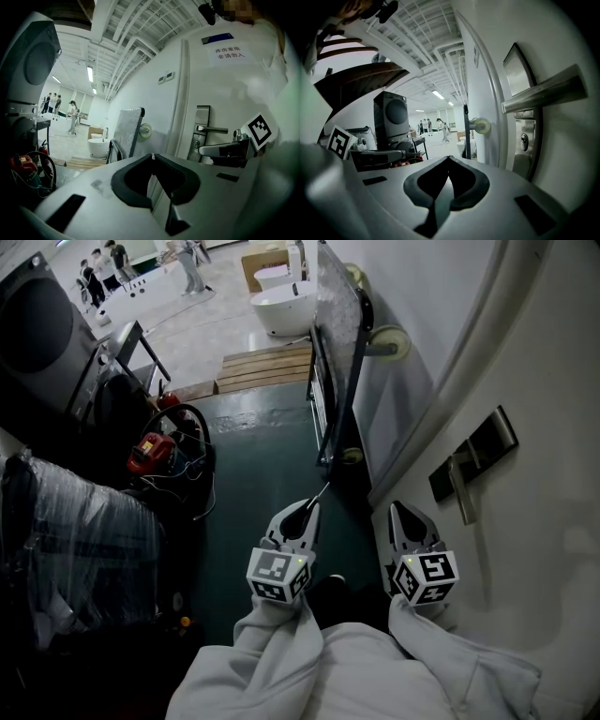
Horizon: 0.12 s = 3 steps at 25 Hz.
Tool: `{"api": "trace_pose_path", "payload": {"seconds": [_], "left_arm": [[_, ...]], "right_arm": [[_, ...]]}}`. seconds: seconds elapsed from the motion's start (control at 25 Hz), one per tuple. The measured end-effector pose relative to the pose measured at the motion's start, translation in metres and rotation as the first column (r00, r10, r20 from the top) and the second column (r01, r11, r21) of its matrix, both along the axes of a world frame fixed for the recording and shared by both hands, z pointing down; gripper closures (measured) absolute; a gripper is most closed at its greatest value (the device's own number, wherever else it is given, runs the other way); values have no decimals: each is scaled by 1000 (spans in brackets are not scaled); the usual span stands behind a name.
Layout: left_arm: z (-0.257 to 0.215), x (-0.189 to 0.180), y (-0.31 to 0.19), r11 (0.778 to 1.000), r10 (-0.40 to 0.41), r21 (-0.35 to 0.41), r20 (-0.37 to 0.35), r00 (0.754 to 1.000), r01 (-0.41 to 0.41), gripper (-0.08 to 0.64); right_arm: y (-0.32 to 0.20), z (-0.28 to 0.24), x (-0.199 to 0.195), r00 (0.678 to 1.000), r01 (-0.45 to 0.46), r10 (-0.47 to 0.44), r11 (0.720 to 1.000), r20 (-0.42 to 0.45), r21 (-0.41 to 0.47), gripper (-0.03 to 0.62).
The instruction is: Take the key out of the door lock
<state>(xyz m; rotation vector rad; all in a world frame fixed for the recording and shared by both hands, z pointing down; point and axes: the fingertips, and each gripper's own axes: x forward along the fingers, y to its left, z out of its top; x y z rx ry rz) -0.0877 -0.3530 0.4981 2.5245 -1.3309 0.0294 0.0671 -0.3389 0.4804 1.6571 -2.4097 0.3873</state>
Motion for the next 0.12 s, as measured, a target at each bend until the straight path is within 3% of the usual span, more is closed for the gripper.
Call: {"api": "trace_pose_path", "payload": {"seconds": [0.12], "left_arm": [[2, 0, -2, 1000, -3, -2, 1, 1000, 3, 532]], "right_arm": [[-1, 1, 2, 1000, -6, 6, 1000, -1, 0, 541]]}}
